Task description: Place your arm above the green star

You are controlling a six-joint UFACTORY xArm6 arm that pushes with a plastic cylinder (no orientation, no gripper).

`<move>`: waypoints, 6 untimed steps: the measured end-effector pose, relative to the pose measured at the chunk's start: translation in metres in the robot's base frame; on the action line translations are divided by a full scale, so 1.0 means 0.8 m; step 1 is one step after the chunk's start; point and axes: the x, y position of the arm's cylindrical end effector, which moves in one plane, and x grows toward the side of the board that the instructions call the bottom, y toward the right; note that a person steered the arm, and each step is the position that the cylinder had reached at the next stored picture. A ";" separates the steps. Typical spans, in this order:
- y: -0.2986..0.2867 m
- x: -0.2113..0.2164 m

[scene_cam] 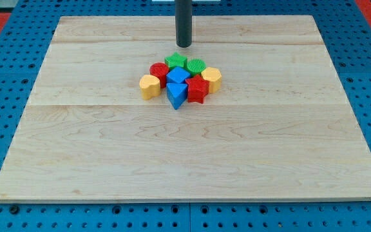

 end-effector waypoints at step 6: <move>-0.064 0.061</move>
